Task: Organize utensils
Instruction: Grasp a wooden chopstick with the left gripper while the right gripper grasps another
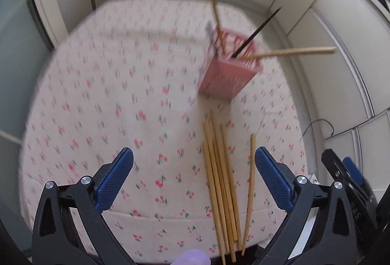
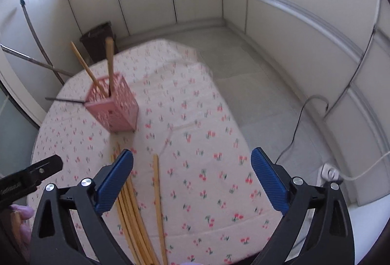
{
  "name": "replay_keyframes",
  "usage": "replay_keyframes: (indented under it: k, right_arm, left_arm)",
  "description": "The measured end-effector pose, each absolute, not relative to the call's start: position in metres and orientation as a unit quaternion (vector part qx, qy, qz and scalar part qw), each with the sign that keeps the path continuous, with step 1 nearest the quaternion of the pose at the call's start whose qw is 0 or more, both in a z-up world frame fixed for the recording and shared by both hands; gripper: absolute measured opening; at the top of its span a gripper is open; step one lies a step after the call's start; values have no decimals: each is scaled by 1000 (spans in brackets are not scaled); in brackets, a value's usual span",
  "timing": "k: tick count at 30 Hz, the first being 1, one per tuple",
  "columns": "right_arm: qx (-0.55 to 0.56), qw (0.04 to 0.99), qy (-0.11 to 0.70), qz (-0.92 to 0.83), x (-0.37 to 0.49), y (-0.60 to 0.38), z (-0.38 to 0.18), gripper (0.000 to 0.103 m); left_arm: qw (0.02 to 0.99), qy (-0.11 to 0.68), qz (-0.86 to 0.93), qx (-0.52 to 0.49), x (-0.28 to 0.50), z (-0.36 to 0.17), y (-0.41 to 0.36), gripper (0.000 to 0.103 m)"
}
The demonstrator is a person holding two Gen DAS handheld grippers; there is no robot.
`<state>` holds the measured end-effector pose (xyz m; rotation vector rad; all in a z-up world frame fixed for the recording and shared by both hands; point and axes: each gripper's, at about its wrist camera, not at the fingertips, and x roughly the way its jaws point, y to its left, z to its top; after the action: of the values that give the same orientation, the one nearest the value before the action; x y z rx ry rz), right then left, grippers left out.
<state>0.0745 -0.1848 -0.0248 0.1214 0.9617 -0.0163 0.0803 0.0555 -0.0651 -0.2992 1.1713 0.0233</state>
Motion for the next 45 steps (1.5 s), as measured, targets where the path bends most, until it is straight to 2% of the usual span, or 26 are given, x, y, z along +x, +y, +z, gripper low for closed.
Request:
replay_keyframes:
  k: [3,7,11,17,20,22,28,30,32,36,45]
  right_arm:
    - [123,844,522,28,78,-195,-46,94]
    - [228,784,574,58,79,-204,-66,94]
    - [229,781,578,58,76,-200,-66,94]
    - [249,778,574,56,76,-208,-61,94]
    - [259,776,573,52,77,-214,-61,94]
    - [259,776,573,49,78,-216,-61,94]
    - [238,778,580,39,80,-213,-65,94]
    - [233,777,584,33,82,-212,-70,94]
    - [227,775,590,27,83,-211,-76,94]
    - [223,770,598,17,87,-209,-85,94]
    - [209,759,616,13,97,-189,-100,94]
  left_arm:
    - [780,600,26,-175,90,-103,63,96]
    - [770,613,51,-169,99,-127,62,96]
    - [763,626,67,-148,104,-145,50,93]
    - [760,636,86,-107,106,-162,29,78]
    - [765,630,90,-100,106,-163,23,78]
    - [763,633,92,-88,106,-165,18,62]
    - [779,621,66,-53,103,-165,-5,38]
    - [782,618,59,-46,101,-164,-11,22]
    - [784,617,50,-45,98,-162,-13,12]
    - [779,619,26,-96,100,-162,10,7]
    - [802,581,0,-138,86,-127,41,7]
